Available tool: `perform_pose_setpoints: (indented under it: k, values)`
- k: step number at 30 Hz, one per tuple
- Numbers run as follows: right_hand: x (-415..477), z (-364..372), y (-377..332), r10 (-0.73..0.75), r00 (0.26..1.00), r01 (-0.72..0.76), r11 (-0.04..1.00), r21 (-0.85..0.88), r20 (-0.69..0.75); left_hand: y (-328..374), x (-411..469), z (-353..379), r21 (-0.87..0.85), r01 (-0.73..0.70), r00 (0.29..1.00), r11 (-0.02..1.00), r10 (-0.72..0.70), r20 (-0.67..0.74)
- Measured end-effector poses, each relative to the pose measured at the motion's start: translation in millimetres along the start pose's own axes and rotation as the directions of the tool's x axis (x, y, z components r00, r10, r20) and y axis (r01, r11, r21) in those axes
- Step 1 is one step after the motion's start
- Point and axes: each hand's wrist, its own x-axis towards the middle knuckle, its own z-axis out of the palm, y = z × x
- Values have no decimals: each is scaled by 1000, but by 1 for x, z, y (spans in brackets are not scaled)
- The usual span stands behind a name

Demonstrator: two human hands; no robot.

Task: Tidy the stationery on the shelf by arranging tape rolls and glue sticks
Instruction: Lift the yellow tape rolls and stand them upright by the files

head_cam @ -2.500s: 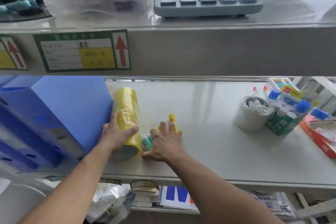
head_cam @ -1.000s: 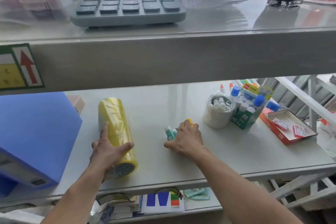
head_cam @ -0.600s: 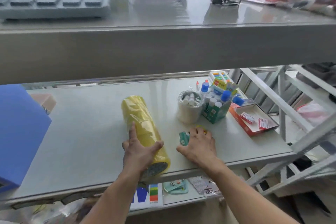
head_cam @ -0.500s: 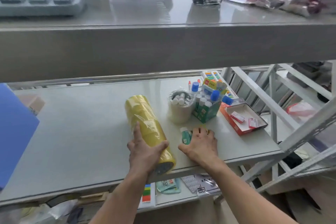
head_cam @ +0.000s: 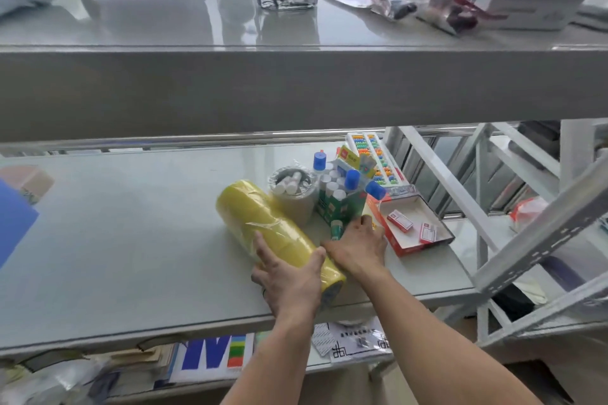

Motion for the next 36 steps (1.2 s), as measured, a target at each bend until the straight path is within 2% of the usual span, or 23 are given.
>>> perform_pose_setpoints:
  k: [4, 7, 10, 12, 20, 24, 25, 27, 28, 30, 33, 36]
  values:
    - [8, -2, -1, 29, 999, -25, 993, 116, -31, 3, -4, 12, -65, 23, 999, 998, -25, -26]
    - [12, -5, 3, 55, 997, -39, 961, 275, -53, 3, -7, 17, -100, 19, 1000, 995, -21, -20]
    - [14, -14, 13, 101, 994, -59, 835, 547, -48, -3, -6, 12, -147, 10, 1000, 989, -10, 0]
    - [11, -19, 24, 105, 993, -48, 781, 623, -55, -7, -5, 5, -170, 19, 1000, 985, -19, -2]
    - [-13, -13, 48, -1, 983, 119, 772, 625, -186, -14, -6, -12, -237, -19, 999, 971, 26, 26]
    - [-29, -36, 27, -166, 923, 340, 775, 533, -348, -21, 12, -39, -368, 48, 998, 929, -35, 42]
    - [-33, -44, 18, -253, 910, 393, 776, 493, -328, -23, 20, -47, -402, 93, 995, 911, -72, 66]
    - [-40, -57, -2, -425, 898, 433, 801, 414, -117, -22, 32, -62, -484, 204, 977, 851, -147, 153]
    - [-41, -60, -13, -471, 881, 426, 825, 371, 37, -20, 37, -67, -519, 254, 964, 816, -171, 202]
    - [-40, -59, -32, -460, 845, 396, 881, 257, 274, -12, 42, -72, -532, 330, 935, 779, -191, 300]
    - [-36, -50, -53, -392, 834, 395, 915, 76, 387, -6, 46, -68, -496, 390, 888, 776, -175, 424]
    - [-38, -41, -62, -384, 842, 418, 908, -9, 378, 0, 48, -62, -496, 431, 864, 754, -187, 467]
